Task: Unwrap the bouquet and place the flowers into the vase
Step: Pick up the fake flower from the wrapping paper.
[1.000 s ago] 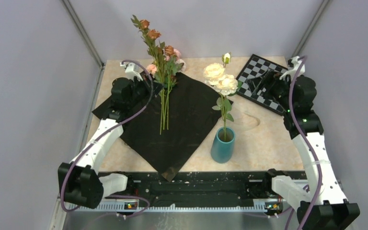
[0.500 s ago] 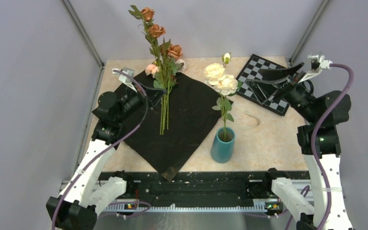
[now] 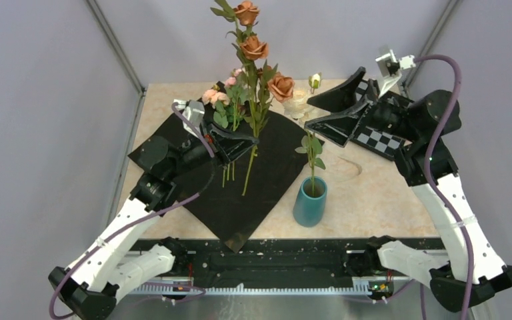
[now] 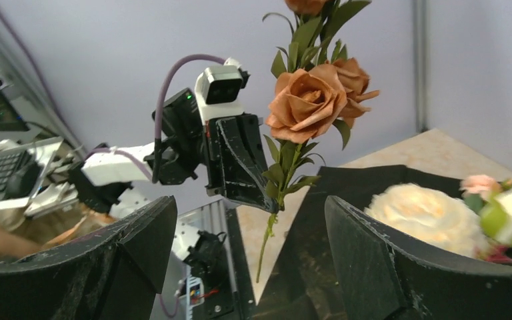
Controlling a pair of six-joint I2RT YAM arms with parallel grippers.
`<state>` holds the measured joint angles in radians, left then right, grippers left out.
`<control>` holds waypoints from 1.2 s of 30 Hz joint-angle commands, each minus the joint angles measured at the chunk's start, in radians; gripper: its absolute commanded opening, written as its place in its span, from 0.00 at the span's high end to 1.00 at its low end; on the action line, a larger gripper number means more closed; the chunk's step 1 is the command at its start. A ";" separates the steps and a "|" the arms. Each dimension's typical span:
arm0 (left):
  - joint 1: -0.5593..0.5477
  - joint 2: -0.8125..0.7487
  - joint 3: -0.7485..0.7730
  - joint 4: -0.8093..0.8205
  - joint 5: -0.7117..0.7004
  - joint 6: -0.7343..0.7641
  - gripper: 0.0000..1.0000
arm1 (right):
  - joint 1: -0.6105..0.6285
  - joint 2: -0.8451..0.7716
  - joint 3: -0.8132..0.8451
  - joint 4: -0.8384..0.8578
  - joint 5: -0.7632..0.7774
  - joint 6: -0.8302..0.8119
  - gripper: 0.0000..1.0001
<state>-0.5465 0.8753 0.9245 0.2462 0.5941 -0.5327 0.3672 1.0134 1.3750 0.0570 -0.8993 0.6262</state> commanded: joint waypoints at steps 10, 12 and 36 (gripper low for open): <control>-0.146 0.064 0.129 0.176 -0.005 0.042 1.00 | 0.206 0.147 0.139 -0.051 0.065 -0.089 0.17; -0.155 0.075 0.134 0.187 -0.001 0.046 1.00 | 0.233 0.161 0.137 -0.028 0.057 -0.087 0.17; -0.184 0.100 0.157 0.083 -0.027 0.150 0.78 | 0.300 0.169 0.167 -0.134 0.161 -0.232 1.00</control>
<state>-0.7227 0.9913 1.0412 0.3565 0.5747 -0.4393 0.6579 1.2285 1.4719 -0.0124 -0.8028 0.4957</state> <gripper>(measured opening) 0.081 0.041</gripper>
